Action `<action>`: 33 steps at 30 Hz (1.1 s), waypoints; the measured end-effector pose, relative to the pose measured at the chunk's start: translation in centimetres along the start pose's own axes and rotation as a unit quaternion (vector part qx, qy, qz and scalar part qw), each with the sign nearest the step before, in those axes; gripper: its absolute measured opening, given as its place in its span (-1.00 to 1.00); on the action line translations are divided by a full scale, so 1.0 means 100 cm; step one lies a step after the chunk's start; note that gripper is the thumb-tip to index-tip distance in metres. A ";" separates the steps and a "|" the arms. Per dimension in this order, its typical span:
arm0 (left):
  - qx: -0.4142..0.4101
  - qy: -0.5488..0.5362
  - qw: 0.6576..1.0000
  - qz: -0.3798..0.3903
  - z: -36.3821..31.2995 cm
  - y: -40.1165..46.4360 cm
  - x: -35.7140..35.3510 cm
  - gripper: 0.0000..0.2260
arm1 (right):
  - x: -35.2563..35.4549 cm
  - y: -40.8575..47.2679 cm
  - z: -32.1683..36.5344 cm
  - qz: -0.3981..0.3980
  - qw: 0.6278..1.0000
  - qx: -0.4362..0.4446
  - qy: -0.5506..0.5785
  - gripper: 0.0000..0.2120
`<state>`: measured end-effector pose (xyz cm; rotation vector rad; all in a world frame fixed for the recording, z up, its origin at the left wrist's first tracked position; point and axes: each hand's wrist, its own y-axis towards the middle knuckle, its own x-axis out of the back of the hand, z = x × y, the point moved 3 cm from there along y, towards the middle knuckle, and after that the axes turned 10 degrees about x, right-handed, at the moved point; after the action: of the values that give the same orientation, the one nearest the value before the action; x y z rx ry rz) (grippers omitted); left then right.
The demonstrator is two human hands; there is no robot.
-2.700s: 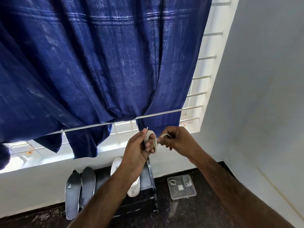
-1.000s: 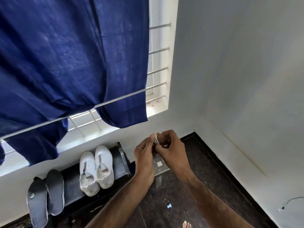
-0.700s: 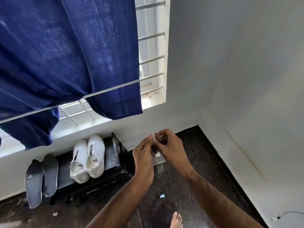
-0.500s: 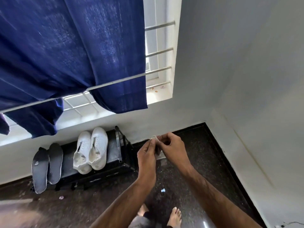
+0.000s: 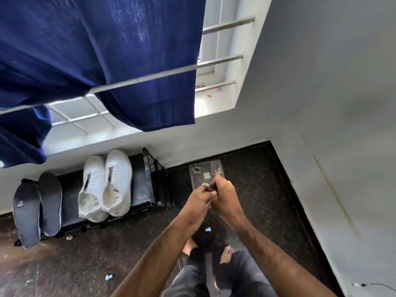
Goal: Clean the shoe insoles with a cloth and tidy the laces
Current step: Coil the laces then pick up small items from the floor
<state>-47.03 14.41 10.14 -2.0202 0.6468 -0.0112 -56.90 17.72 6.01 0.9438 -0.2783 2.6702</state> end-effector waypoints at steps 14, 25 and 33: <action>-0.009 -0.069 0.981 -0.181 0.044 0.172 0.053 -0.71 | -0.086 0.116 -0.199 0.119 0.988 -0.081 0.057 -0.89; -0.023 0.208 0.949 -0.237 0.150 0.529 0.130 -0.93 | -0.277 0.212 -0.430 0.179 0.967 -0.102 0.152 -0.83; -0.030 0.069 0.936 -0.344 0.223 0.651 0.194 -0.91 | -0.385 0.232 -0.522 0.169 0.903 -0.211 0.332 -0.80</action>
<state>-52.89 -1.03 -59.41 -2.2225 -0.0081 -0.5587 -66.42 2.23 -60.44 -0.1789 -0.8686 2.8514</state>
